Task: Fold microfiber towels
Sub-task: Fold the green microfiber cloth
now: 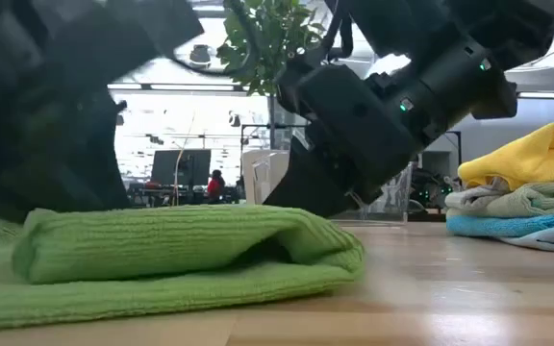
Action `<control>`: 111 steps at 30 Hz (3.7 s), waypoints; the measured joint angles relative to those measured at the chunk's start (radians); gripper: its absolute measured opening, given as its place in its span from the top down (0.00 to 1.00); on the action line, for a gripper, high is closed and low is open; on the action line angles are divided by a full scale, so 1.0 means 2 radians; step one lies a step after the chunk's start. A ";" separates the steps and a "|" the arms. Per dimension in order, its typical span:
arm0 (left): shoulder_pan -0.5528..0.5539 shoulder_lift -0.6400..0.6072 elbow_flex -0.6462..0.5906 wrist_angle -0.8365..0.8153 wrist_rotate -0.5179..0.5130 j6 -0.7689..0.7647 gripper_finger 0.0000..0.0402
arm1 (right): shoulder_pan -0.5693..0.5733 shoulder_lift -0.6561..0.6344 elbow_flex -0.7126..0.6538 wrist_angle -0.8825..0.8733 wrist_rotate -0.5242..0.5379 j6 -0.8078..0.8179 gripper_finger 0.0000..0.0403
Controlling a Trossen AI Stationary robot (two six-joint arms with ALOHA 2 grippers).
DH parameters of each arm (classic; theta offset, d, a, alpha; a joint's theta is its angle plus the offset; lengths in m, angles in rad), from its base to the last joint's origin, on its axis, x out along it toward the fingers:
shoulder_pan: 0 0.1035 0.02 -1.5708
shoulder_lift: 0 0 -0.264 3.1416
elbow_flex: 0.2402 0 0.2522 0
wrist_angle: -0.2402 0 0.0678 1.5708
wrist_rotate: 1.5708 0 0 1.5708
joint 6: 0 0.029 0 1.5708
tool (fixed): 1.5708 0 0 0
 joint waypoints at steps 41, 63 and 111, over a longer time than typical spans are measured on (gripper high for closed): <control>-0.209 -0.156 -0.030 -0.046 0.131 -0.062 0.80 | 0.078 -0.077 0.004 -0.004 -0.049 -0.023 0.82; -0.175 -0.082 -0.030 -0.076 0.213 0.180 0.61 | 0.060 -0.077 0.004 -0.008 -0.053 0.026 0.82; -0.092 -0.084 -0.077 0.030 0.292 0.253 0.96 | 0.084 0.089 0.098 0.106 -0.071 -0.027 0.89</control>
